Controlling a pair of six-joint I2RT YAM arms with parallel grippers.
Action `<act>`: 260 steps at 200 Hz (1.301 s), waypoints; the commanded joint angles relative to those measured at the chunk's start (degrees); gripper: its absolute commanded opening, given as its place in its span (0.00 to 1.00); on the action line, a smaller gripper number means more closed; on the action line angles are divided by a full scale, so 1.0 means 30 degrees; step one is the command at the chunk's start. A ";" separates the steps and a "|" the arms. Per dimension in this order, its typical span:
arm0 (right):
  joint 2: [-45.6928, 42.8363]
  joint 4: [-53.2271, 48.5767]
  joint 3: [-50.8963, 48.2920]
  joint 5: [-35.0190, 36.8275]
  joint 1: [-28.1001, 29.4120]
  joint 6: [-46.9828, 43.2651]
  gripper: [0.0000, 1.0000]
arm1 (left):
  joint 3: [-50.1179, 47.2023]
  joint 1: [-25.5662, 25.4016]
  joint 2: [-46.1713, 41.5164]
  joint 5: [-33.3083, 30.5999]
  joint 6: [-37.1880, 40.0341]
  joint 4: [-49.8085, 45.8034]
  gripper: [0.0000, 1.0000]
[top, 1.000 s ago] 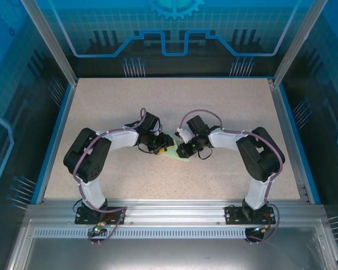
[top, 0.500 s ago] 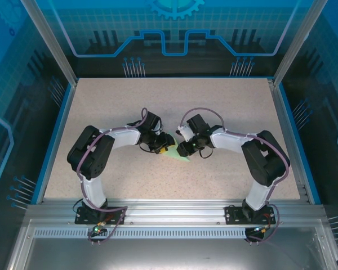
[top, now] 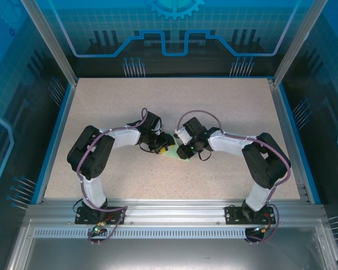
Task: Fold a paper plane with a square sheet of paper (fold left side to right side)
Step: Fourth fold the wing at the center of the table.
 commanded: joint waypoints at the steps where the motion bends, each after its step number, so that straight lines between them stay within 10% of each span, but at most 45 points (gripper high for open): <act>1: 0.0340 -0.0558 -0.0151 -0.0200 0.0315 -0.0133 0.30 | 0.0358 -0.0081 0.0179 -0.0169 -0.0263 -0.0240 0.47; 102: 0.0870 -0.0610 -0.0144 -0.1675 0.0090 -0.0179 0.11 | 0.0250 -0.0054 -0.0076 -0.0422 -0.0122 -0.0559 0.47; 260: 0.2067 -0.0423 0.0381 -0.4598 -0.1193 -0.0049 0.11 | -0.0024 -0.0055 -0.0320 -0.0246 -0.0057 -0.0395 0.56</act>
